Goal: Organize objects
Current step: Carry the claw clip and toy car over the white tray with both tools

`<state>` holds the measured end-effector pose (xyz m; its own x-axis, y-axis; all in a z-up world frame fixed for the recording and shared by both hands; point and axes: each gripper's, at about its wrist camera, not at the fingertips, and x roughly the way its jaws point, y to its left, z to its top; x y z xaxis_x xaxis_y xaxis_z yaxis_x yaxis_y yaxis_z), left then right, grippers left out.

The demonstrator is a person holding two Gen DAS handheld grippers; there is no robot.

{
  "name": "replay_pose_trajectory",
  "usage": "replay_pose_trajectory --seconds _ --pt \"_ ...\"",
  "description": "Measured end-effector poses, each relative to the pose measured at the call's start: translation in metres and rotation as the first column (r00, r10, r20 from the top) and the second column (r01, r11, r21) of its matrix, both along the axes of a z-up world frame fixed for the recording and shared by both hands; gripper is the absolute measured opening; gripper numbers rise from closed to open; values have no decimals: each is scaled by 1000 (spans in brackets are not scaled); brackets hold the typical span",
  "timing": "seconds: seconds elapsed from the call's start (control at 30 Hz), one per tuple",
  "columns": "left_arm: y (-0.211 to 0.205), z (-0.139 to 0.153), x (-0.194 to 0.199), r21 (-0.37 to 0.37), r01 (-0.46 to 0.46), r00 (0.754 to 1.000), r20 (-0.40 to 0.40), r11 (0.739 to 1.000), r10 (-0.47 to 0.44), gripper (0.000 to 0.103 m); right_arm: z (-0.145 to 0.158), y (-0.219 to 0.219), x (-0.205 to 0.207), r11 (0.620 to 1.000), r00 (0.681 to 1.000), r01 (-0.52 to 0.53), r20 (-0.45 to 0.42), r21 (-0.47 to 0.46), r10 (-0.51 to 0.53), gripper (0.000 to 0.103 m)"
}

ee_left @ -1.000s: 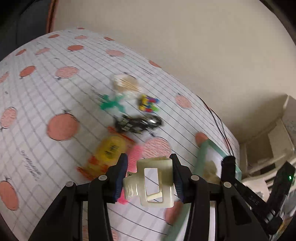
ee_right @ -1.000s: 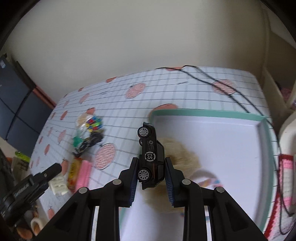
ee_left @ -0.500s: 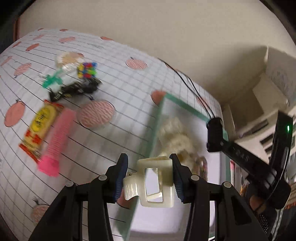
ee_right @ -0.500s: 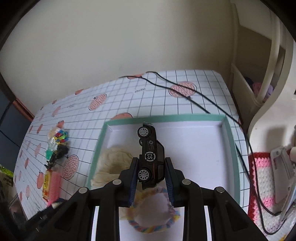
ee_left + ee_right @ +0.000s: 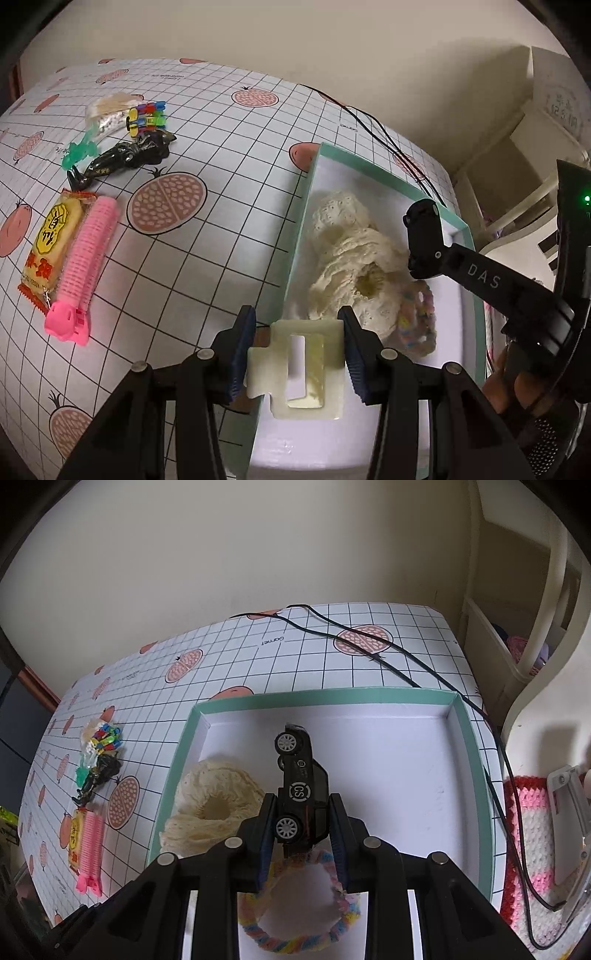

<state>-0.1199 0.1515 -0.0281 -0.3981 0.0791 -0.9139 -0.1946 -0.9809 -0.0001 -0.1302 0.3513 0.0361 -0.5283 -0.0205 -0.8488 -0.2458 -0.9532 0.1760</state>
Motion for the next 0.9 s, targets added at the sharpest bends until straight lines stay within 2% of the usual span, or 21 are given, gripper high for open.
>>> replay_pose_trajectory --seconds 0.2,0.57,0.77,0.9 --pt "-4 4 -6 -16 -6 1000 -8 1000 6 48 -1 -8 -2 1000 1000 -20 3 6 20 29" --pt "-38 9 -13 -2 -108 994 -3 994 108 48 1 -36 -8 995 996 -88 -5 44 88 29" --pt "-30 24 -10 29 -60 998 -24 998 61 48 14 -32 -6 997 996 -70 -46 43 72 30" --pt "-18 32 -5 19 -10 998 -55 1000 11 49 21 -29 -5 998 997 -50 -61 25 51 31"
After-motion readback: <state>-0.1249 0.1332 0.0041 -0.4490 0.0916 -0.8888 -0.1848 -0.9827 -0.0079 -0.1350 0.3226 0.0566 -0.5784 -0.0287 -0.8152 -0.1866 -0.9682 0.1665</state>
